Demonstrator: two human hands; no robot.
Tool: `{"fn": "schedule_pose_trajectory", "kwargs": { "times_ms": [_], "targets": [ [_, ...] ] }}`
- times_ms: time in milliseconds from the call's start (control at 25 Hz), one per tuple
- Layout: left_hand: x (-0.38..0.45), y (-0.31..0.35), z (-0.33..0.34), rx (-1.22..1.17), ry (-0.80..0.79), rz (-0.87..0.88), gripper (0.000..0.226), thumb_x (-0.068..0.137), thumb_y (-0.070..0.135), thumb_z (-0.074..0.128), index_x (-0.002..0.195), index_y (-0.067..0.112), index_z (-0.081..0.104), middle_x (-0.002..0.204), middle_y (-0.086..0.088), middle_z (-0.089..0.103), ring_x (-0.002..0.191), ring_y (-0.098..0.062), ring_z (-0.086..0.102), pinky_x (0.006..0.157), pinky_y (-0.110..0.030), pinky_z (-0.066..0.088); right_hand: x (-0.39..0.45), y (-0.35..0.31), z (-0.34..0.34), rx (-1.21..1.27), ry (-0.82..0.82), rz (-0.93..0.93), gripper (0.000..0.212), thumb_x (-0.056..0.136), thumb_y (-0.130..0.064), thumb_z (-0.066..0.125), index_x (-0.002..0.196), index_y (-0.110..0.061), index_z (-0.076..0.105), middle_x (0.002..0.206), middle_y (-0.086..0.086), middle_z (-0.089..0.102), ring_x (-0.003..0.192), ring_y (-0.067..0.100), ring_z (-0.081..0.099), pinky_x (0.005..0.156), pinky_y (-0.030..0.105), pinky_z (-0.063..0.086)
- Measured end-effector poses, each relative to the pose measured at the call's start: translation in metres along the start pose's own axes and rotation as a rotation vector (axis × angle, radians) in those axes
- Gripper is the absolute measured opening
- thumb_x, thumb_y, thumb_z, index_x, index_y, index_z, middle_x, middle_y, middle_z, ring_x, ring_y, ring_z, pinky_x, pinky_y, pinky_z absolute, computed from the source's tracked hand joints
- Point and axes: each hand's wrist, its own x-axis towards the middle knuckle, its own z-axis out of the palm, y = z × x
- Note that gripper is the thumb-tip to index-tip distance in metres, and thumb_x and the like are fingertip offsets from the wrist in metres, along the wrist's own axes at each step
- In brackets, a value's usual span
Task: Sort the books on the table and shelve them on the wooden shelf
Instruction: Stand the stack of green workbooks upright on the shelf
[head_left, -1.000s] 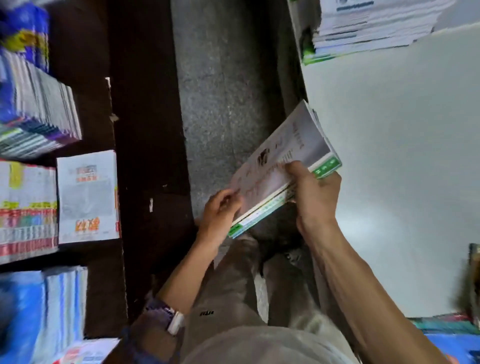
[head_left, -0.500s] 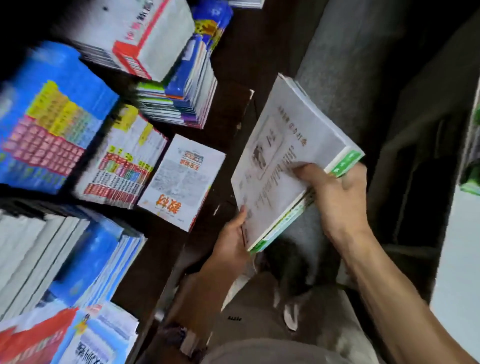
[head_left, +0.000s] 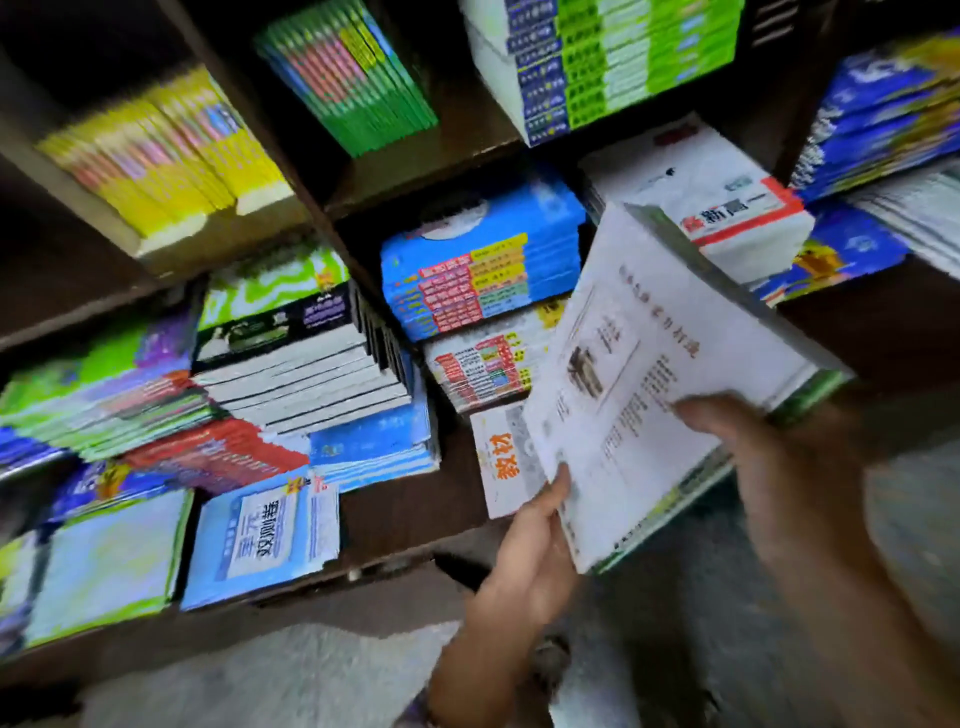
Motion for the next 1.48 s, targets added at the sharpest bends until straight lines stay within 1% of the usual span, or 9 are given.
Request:
{"fn": "schedule_pose_trajectory", "kwargs": {
  "times_ms": [200,360,520,680,800,960,1120,1240,1480],
  "targets": [
    [-0.013,0.006,0.046,-0.136,-0.037,0.184,0.049,0.095,0.027,0.061,0.139,0.007,0.057,0.144,-0.019,0.055,0.134,-0.035,0.052,0.109,-0.050,0.045,0.033,-0.040,-0.004,0.073,-0.233,-0.161,0.050,0.062,-0.007,0.073,0.091,-0.047,0.077,0.095,-0.025,0.077,0.091,-0.003,0.073,0.072,0.011,0.055],
    [-0.022,0.033,0.084,-0.205,-0.063,0.328,0.048,0.096,0.023,0.055,0.140,0.004,0.054,0.143,-0.021,0.055,0.135,-0.038,0.050,0.114,-0.054,0.037,0.054,-0.081,0.001,0.129,-0.335,-0.262,0.053,0.062,-0.007,0.074,0.095,-0.048,0.075,0.096,-0.022,0.078,0.093,0.000,0.073,0.071,0.012,0.055],
    [-0.042,0.072,0.115,-0.209,-0.170,0.434,0.046,0.095,0.025,0.055,0.135,0.003,0.060,0.138,-0.020,0.060,0.129,-0.036,0.057,0.107,-0.051,0.047,0.060,-0.129,0.014,0.174,-0.408,-0.392,0.058,0.066,-0.004,0.072,0.094,-0.055,0.073,0.093,-0.025,0.077,0.089,-0.003,0.073,0.069,0.011,0.054],
    [-0.056,0.123,0.148,-0.180,-0.209,0.520,0.051,0.091,0.027,0.059,0.137,0.006,0.058,0.140,-0.019,0.059,0.133,-0.037,0.053,0.112,-0.054,0.041,0.070,-0.176,0.038,0.211,-0.350,-0.477,0.039,0.072,-0.014,0.075,0.086,-0.051,0.074,0.085,-0.024,0.077,0.081,-0.003,0.074,0.066,0.012,0.054],
    [-0.064,0.168,0.169,-0.122,-0.218,0.579,0.053,0.089,0.030,0.062,0.138,0.010,0.059,0.138,-0.017,0.061,0.132,-0.035,0.054,0.116,-0.055,0.034,0.080,-0.196,0.064,0.217,-0.201,-0.505,0.016,0.074,-0.030,0.078,0.088,-0.037,0.075,0.086,-0.020,0.077,0.083,0.001,0.074,0.069,0.026,0.058],
    [-0.069,0.220,0.197,0.003,-0.251,0.608,0.050,0.086,0.033,0.066,0.131,0.013,0.065,0.131,-0.015,0.067,0.122,-0.034,0.063,0.107,-0.052,0.047,0.095,-0.207,0.098,0.051,-0.101,-0.582,0.050,0.070,-0.037,0.077,0.115,-0.033,0.056,0.107,-0.018,0.071,0.101,0.006,0.069,0.085,0.038,0.058],
    [-0.066,0.262,0.229,0.034,-0.273,0.604,0.053,0.084,0.030,0.065,0.133,0.010,0.061,0.127,-0.014,0.069,0.120,-0.032,0.064,0.088,-0.042,0.060,0.135,-0.222,0.116,0.087,-0.089,-0.623,0.044,0.073,-0.023,0.076,0.109,-0.036,0.055,0.103,-0.023,0.071,0.098,-0.001,0.069,0.083,0.027,0.056],
    [-0.065,0.289,0.249,0.025,-0.287,0.593,0.043,0.095,0.023,0.060,0.135,0.008,0.059,0.128,-0.014,0.069,0.121,-0.031,0.063,0.084,-0.040,0.061,0.164,-0.240,0.125,0.161,-0.065,-0.662,0.047,0.075,-0.012,0.076,0.116,-0.026,0.057,0.101,-0.025,0.073,0.098,-0.002,0.070,0.080,0.016,0.054],
    [-0.054,0.320,0.289,0.140,-0.304,0.680,0.032,0.097,0.018,0.061,0.127,0.010,0.064,0.121,-0.010,0.073,0.108,-0.025,0.070,0.081,-0.038,0.062,0.211,-0.267,0.126,0.328,-0.055,-0.705,0.054,0.075,-0.002,0.073,0.125,-0.014,0.057,0.111,-0.013,0.075,0.104,0.008,0.072,0.082,0.020,0.056]
  ]
}}
